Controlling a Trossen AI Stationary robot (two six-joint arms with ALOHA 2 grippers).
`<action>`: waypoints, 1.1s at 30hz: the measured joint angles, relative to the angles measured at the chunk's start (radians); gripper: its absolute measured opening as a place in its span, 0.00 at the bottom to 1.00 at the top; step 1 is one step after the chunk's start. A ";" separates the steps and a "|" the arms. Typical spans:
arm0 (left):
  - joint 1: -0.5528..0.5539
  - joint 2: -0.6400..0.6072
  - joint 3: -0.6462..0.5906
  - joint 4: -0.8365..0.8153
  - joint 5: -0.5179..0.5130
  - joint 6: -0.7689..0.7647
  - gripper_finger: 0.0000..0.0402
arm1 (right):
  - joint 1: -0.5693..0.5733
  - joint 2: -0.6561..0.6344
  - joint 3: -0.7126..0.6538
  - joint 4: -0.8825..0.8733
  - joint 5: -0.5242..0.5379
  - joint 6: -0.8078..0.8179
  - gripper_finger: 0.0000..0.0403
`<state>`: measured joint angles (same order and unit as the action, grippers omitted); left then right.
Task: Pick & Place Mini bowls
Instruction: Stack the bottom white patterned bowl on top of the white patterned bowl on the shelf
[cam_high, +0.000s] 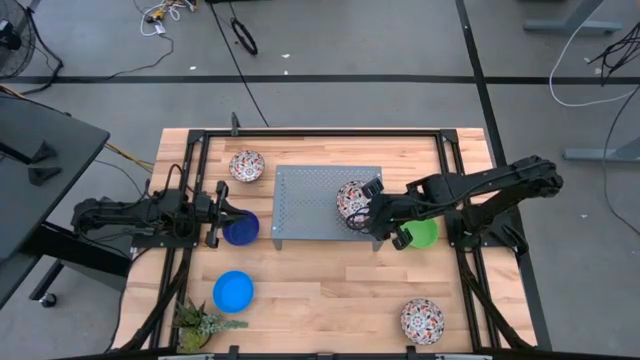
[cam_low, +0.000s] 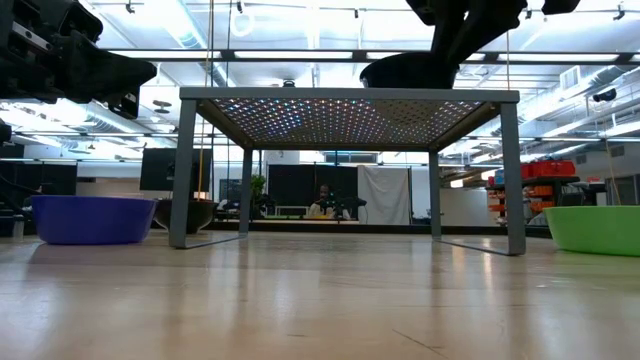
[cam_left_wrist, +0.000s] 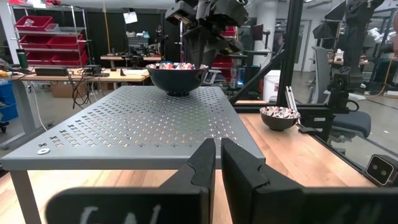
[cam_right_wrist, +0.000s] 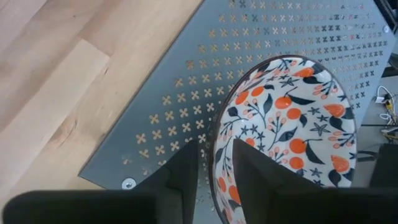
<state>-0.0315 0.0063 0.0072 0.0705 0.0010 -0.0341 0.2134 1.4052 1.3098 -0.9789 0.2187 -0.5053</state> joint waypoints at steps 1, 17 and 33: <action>0.000 0.000 0.000 0.000 0.000 0.000 0.08 | 0.000 -0.003 0.000 0.001 0.001 0.000 0.27; 0.000 0.000 0.000 0.000 0.000 0.000 0.08 | 0.008 -0.114 0.000 -0.030 0.002 0.079 0.29; 0.000 0.000 0.000 0.000 0.000 0.000 0.08 | 0.149 -0.192 0.001 -0.167 -0.004 0.131 0.29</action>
<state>-0.0315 0.0061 0.0074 0.0705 0.0012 -0.0341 0.3624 1.2136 1.3104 -1.1461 0.2150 -0.3740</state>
